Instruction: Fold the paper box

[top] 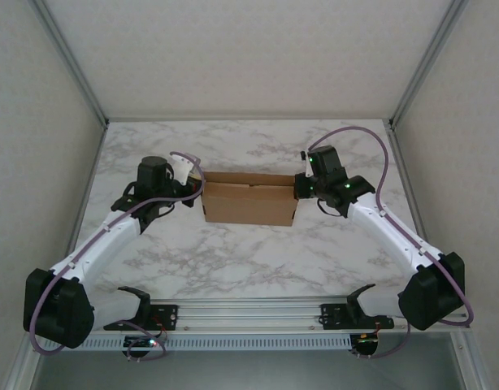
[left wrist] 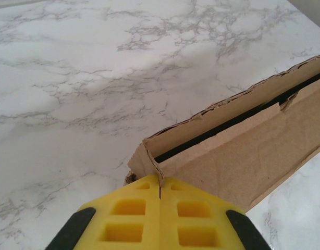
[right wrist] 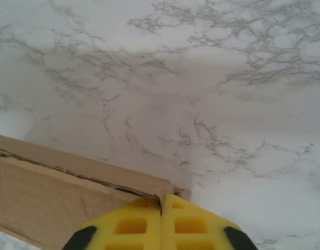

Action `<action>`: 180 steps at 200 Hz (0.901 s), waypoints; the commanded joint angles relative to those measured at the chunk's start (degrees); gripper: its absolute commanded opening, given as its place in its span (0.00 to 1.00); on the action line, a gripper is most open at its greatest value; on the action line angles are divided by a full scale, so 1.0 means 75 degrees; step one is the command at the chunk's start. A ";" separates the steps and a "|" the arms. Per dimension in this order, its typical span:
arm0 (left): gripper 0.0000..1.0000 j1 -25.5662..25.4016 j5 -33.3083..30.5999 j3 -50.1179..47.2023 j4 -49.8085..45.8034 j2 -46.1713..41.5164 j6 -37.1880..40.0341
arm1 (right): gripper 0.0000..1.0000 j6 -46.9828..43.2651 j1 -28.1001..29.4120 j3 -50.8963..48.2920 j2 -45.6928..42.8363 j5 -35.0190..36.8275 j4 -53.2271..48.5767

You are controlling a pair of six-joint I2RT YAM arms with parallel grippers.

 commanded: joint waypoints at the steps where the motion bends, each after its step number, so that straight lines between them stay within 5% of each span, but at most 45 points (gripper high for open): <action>1: 0.01 -0.0150 0.0032 -0.0092 0.0173 -0.0190 -0.0143 | 0.00 0.0516 0.0245 0.0139 0.0129 0.0015 0.0057; 180: 0.01 -0.0204 -0.0158 -0.0375 -0.0015 -0.0586 -0.0214 | 0.00 0.1022 0.0805 0.0017 0.0396 0.0885 0.0080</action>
